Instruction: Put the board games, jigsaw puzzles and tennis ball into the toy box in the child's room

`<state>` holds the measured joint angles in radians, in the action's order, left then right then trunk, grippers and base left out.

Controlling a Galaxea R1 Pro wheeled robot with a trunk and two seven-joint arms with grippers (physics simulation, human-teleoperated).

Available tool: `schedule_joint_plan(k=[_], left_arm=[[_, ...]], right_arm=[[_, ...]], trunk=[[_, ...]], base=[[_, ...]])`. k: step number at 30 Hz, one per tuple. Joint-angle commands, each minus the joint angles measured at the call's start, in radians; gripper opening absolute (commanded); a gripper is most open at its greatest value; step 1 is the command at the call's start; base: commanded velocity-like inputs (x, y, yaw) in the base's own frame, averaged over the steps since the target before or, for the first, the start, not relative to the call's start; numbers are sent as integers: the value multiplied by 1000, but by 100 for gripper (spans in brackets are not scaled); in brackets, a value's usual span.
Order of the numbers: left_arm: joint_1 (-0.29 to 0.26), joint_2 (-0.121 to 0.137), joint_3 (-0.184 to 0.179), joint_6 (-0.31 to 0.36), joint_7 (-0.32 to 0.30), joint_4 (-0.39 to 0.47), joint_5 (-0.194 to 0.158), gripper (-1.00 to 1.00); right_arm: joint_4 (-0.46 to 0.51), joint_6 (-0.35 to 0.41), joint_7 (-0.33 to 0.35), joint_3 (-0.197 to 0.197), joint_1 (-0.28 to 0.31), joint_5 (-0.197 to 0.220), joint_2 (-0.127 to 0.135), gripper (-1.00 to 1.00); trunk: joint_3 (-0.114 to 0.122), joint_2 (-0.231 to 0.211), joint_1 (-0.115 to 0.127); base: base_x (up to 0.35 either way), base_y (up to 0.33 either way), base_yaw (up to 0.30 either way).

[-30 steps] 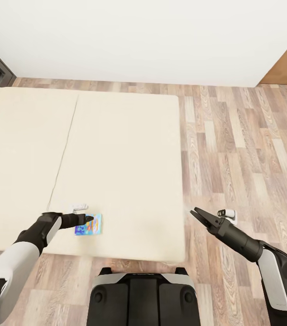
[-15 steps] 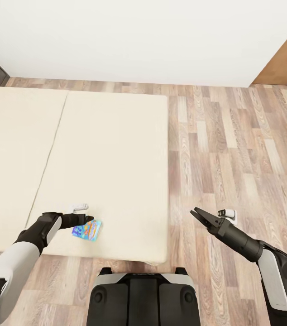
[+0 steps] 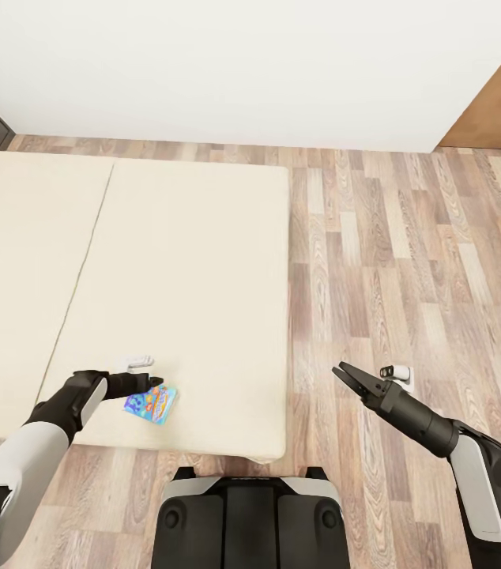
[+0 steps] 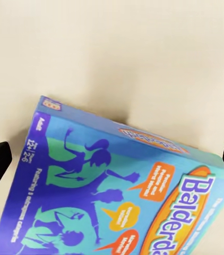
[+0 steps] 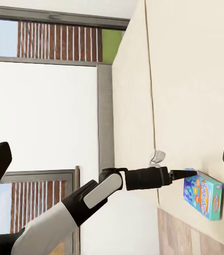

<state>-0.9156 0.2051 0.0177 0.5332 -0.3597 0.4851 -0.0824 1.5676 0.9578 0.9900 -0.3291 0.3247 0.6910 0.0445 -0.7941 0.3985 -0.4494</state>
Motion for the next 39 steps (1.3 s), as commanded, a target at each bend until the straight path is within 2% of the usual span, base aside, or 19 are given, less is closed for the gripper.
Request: schedule_joint_plan(k=[1,15,33,39], left_arm=[[0,1,2,10,0,1,-8,100],[0,6,-2,33,5,1,-4,100],[0,3,-11,125,11,1,0,100],[0,1,-11,135,9,0,1,100]], right_arm=[[0,4,3,-1,0,-1,0,100],[0,4,3,-1,0,-1,0,100],[0,4,4,-1,0,-1,0,100],[0,4,3,-2,0,-1,1,100]], trunk=[[-1,1,-1],[-1,1,-1],[-1,1,-1],[-1,1,-1]], base=[[0,-1,0],[0,0,0],[0,0,0],[0,0,0]])
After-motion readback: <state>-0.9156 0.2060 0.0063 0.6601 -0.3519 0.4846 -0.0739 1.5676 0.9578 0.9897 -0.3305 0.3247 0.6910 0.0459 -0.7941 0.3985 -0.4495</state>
